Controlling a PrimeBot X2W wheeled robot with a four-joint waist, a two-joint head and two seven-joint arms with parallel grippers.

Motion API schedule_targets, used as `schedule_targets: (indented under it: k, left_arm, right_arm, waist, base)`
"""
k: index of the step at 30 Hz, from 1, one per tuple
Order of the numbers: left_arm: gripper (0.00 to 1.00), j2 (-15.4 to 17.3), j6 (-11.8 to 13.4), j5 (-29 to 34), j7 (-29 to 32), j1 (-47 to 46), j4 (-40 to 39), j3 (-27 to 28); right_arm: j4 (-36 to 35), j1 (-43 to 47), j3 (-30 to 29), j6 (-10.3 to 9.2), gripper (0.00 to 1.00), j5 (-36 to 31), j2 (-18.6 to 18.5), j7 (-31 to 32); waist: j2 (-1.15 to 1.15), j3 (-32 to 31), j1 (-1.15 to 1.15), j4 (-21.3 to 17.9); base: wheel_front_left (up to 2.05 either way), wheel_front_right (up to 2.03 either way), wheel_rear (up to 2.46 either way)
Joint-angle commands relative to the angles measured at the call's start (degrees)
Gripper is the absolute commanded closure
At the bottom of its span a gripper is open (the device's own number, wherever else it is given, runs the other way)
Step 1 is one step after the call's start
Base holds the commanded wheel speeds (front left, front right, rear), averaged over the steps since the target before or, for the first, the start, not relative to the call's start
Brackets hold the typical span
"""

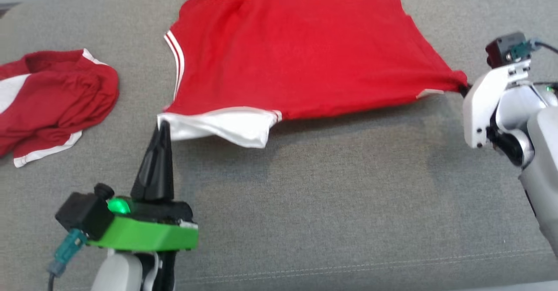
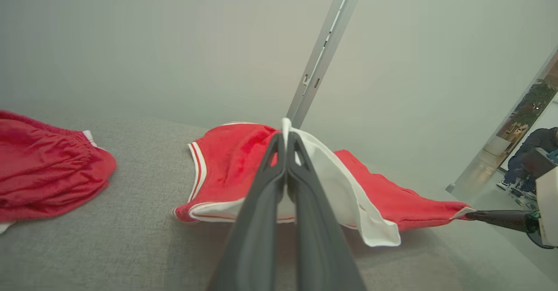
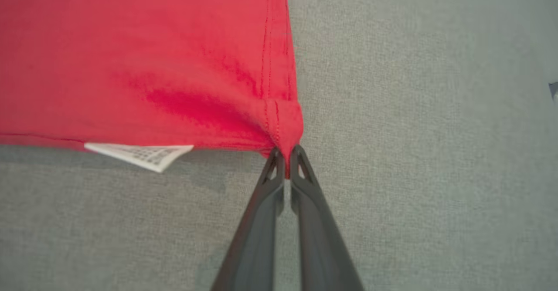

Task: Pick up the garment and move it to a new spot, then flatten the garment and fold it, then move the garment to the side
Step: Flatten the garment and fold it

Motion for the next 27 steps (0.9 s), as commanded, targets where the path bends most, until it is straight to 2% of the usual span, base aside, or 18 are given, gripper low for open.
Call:
schedule_targets:
  k: [1, 4, 12, 19, 27]
  left_arm:
    - [1.0, 0.0, -0.1, 1.1, 0.0, 2.8, -0.2, -0.7]
    - [1.0, -0.1, -0.1, 1.8, 0.0, 5.9, 0.0, -1.3]
    - [1.0, 1.0, 0.8, 3.7, 1.3, 15.7, 1.2, -3.8]
    - [1.0, 4.1, 0.9, 4.1, 8.3, 19.8, -0.2, -6.3]
    - [1.0, 7.4, 1.8, 1.0, 18.6, 24.6, -5.7, -6.9]
  right_arm:
    - [-2.1, 3.8, -1.0, -0.08, 1.0, 0.0, -0.4, 1.4]
    - [-5.8, 8.2, -3.0, -0.08, 1.0, -0.7, -0.5, 3.6]
    - [-17.8, 22.9, -11.4, -0.08, 1.0, -3.5, 3.7, 9.6]
    - [-23.9, 31.6, -16.4, -0.08, 1.0, -6.1, 7.3, 13.2]
    - [-28.5, 36.4, -19.4, -0.08, 1.0, -7.6, 8.8, 15.5]
  waist:
    - [0.0, -5.9, 0.0, -0.1]
    - [0.0, -7.0, 0.0, -0.3]
    - [0.0, -9.7, 0.0, -0.5]
    - [0.0, -10.4, 0.0, 0.4]
    - [0.0, -10.2, 0.0, 0.1]
  base:
    - [0.0, 0.0, 0.0]
    - [0.0, 0.0, 0.0]
    - [0.0, 0.0, 0.0]
    - [0.0, 0.0, 0.0]
    - [0.0, 0.0, 0.0]
